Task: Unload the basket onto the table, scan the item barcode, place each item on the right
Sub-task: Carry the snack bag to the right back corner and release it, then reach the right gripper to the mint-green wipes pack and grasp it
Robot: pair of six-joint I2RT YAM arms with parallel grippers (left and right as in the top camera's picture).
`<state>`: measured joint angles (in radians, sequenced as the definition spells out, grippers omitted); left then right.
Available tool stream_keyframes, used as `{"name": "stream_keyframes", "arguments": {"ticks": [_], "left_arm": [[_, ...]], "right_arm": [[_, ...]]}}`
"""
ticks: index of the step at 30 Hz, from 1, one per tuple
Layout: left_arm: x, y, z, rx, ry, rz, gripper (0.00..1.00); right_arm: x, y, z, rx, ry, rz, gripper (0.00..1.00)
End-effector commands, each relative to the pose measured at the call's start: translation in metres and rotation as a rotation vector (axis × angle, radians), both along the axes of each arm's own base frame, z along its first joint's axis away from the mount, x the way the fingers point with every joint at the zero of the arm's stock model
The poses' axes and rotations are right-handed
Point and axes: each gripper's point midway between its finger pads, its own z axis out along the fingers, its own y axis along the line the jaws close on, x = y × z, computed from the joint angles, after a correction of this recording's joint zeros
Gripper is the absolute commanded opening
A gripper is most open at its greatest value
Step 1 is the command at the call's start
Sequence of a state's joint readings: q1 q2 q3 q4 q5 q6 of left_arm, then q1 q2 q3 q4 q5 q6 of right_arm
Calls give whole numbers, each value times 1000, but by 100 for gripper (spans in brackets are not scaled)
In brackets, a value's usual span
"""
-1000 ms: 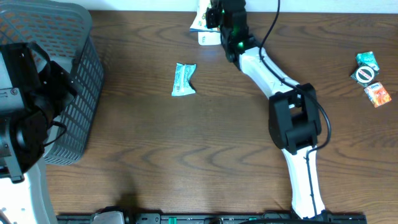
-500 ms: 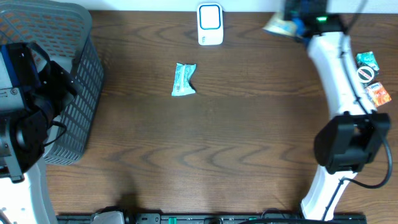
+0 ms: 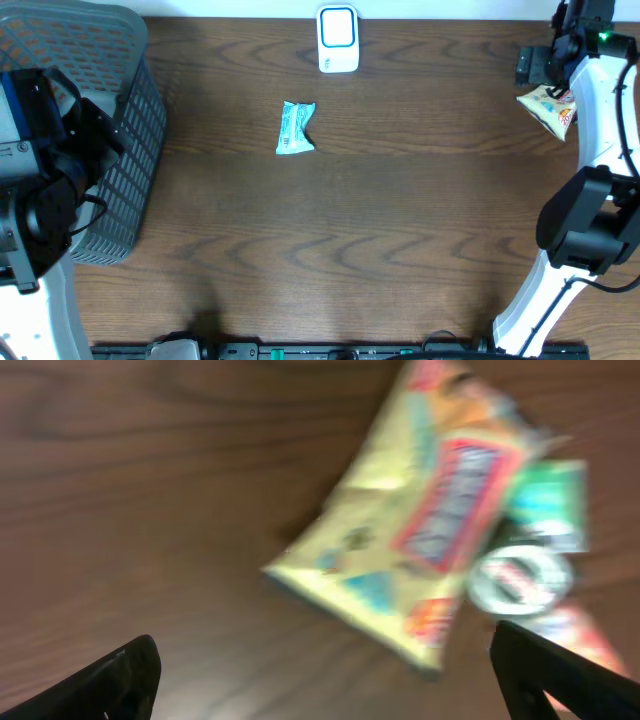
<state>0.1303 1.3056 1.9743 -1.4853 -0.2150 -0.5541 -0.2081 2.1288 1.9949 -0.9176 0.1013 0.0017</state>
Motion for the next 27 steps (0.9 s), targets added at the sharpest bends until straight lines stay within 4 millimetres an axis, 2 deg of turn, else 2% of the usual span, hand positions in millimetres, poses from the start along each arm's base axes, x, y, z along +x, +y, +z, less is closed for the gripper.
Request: {"name": "stream_keyframes", "arguments": {"ticks": [1, 4, 7, 11, 17, 21, 27], "left_arm": [[-1, 2, 2, -2, -7, 13, 97], [-1, 2, 2, -2, -7, 13, 97], [-1, 2, 2, -2, -7, 13, 98], [-1, 2, 2, -2, -7, 13, 98], [-1, 2, 2, -3, -7, 13, 98], [-1, 2, 2, -2, -7, 13, 98], [-1, 2, 2, -2, -7, 13, 98]], "right_arm": [[11, 68, 4, 374, -60, 70, 99], [7, 121, 16, 623, -61, 189, 99], [1, 175, 30, 792, -54, 327, 99], [-7, 226, 24, 783, -4, 415, 99], [-27, 301, -9, 606, 83, 507, 99], [-44, 363, -25, 639, 97, 546, 99], [-51, 421, -43, 687, 48, 590, 99]]}}
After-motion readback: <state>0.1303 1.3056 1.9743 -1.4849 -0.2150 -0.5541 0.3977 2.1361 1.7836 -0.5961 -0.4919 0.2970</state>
